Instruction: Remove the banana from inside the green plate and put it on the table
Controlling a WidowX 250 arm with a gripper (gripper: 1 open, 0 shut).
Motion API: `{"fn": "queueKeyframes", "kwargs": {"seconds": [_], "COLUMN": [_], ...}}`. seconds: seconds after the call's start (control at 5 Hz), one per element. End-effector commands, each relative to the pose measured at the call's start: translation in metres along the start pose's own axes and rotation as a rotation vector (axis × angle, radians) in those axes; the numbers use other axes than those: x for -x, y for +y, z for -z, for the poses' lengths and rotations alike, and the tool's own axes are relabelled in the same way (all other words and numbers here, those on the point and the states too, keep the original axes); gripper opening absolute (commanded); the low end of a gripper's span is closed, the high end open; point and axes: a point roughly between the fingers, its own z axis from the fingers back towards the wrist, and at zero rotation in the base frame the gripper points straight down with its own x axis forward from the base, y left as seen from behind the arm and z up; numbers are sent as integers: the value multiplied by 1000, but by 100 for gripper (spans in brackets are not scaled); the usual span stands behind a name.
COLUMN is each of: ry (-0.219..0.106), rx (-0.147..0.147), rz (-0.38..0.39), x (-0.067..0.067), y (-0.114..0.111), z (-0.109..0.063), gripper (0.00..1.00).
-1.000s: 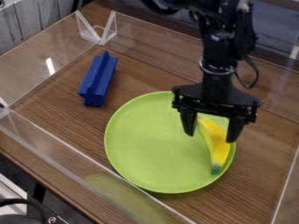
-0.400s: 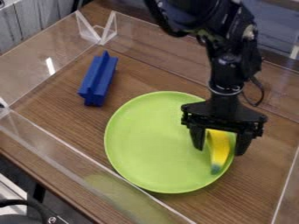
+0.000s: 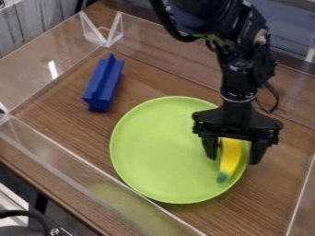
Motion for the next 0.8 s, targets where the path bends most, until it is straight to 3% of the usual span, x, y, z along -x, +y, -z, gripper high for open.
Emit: {"fn": "queueKeyframes", "kwargs": {"seconds": [0.0,0.6], "ry": [-26,-31], "rx": [21,32], "rz": [16,19], "x": [-1,1], "y": [-7,-9], "z": [-6,-8], "gripper": [100,100]}}
